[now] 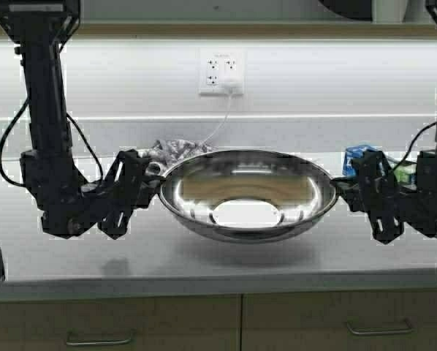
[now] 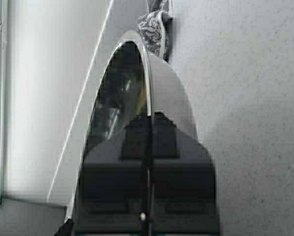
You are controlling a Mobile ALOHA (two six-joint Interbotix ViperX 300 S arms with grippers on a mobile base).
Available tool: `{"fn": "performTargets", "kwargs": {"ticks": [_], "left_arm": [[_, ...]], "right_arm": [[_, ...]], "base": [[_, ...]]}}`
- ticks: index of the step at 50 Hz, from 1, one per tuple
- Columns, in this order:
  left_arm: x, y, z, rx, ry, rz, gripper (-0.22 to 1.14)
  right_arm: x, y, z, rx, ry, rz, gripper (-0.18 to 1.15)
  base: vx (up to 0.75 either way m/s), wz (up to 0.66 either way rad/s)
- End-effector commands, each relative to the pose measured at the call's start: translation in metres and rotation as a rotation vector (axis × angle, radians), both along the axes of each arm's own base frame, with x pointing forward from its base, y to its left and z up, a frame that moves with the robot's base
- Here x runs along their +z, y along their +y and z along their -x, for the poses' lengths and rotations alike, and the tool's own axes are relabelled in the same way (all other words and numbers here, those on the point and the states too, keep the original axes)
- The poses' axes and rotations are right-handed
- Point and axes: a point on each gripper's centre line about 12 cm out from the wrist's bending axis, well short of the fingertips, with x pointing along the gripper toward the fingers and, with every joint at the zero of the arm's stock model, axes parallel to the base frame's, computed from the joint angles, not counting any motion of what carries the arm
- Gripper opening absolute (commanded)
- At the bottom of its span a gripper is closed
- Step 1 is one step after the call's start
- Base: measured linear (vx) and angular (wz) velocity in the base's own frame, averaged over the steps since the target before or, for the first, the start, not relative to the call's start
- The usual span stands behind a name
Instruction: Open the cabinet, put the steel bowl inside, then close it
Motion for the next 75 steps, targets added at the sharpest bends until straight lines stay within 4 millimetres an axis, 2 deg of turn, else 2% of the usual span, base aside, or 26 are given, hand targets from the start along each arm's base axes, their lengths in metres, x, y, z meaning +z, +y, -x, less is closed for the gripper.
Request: {"fn": "performTargets", "kwargs": {"ticks": [1, 8, 18, 28, 38, 44, 53, 69, 75], "left_arm": [[0.036, -0.003, 0.005, -0.017, -0.041, 0.014, 0.02], [0.055, 0.005, 0.028, -0.012, -0.011, -0.001, 0.02], [0.092, 0.011, 0.061, -0.011, -0.031, -0.025, 0.02], [0.133, 0.016, 0.094, 0.030, -0.051, -0.015, 0.02], [0.161, 0.020, 0.121, 0.034, -0.036, -0.031, 0.03], [0.181, 0.023, 0.131, 0.042, -0.071, -0.004, 0.02], [0.197, 0.030, 0.141, 0.063, -0.057, -0.002, 0.03], [0.231, 0.027, 0.153, 0.068, -0.078, 0.053, 0.03], [0.252, 0.022, 0.153, 0.062, -0.099, 0.061, 0.03]], "right_arm": [[0.021, 0.019, 0.005, 0.053, -0.038, -0.007, 0.07], [0.034, 0.033, 0.026, 0.033, -0.033, -0.002, 0.07], [0.068, 0.052, 0.051, 0.036, -0.064, -0.009, 0.07], [0.110, 0.052, 0.075, 0.037, -0.098, -0.031, 0.07], [0.150, 0.048, 0.097, 0.054, -0.145, -0.061, 0.08], [0.166, 0.053, 0.104, 0.079, -0.154, -0.059, 0.08], [0.192, 0.061, 0.108, 0.109, -0.182, -0.050, 0.08], [0.249, 0.065, 0.109, 0.115, -0.242, -0.015, 0.08], [0.267, 0.065, 0.109, 0.109, -0.257, -0.001, 0.08]], "base": [[0.00, 0.00], [0.00, 0.00], [0.00, 0.00], [0.00, 0.00], [0.00, 0.00], [-0.01, 0.00], [-0.02, 0.00], [-0.02, 0.00], [-0.02, 0.00]]}}
